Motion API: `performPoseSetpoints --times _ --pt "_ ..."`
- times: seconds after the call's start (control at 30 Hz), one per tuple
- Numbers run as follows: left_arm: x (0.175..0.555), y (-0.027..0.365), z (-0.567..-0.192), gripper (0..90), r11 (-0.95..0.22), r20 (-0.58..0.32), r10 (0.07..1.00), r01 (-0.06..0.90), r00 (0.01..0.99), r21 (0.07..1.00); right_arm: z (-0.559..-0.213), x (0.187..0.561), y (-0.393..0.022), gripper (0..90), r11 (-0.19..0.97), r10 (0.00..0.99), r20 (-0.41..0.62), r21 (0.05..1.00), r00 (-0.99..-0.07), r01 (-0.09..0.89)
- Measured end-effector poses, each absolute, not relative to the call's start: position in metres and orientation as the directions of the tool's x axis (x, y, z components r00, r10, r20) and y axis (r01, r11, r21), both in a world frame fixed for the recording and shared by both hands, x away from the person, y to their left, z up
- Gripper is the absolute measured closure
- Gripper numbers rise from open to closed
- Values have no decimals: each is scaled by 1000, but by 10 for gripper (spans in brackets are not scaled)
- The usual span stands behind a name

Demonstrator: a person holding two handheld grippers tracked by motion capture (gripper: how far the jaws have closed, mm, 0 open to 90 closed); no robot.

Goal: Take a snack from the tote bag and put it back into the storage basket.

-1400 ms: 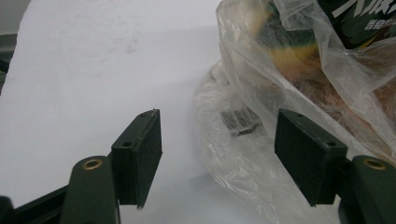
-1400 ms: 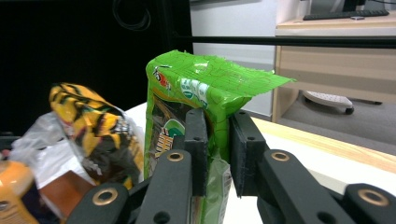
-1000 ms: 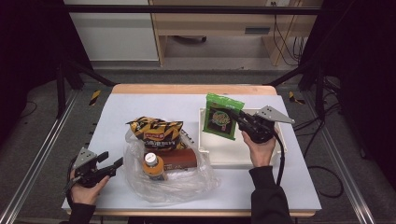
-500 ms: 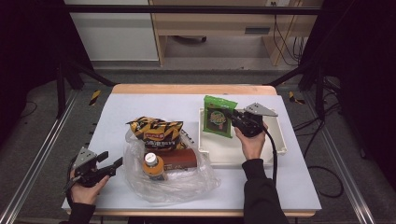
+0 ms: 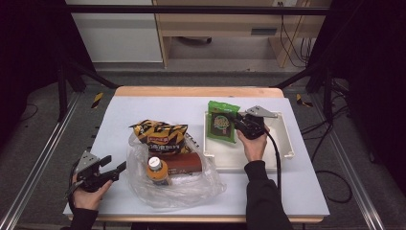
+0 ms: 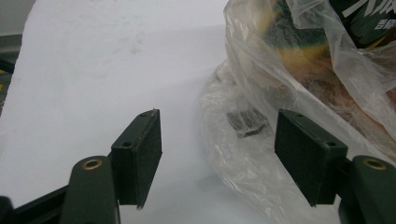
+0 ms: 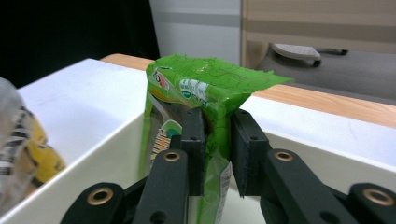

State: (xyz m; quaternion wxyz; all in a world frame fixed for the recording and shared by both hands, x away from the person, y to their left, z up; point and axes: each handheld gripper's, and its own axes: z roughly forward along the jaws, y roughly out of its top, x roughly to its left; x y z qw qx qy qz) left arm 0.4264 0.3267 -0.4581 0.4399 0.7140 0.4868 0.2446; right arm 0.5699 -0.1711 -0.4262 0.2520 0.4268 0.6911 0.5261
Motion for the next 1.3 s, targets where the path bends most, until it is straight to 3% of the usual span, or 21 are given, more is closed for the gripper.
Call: performPoseSetpoints --times 0.33,0.67,0.83,0.97,1.07,1.1,1.3 --pt "426 326 -458 313 -141 -78 910 481 408 866 -437 579 -169 641 113 894 53 935 -445 337" --pt "427 326 -459 313 -144 -77 909 483 410 864 -442 584 -175 365 128 924 28 917 -382 377" --pt "426 326 -459 313 -142 -79 909 482 410 864 -437 577 -180 355 123 936 19 919 -353 375" --pt "426 326 -458 313 -142 -78 909 480 409 866 -437 566 -183 412 147 945 -2 895 -326 421" --pt "426 326 -458 314 -142 -77 910 480 408 866 -438 561 -181 546 175 934 -6 879 -357 443" --pt "425 326 -458 313 -143 -76 910 479 408 866 -439 558 -179 664 176 930 -2 879 -367 443" --pt "426 326 -458 313 -144 -75 910 479 409 866 -447 564 -178 804 160 925 39 862 -378 481"
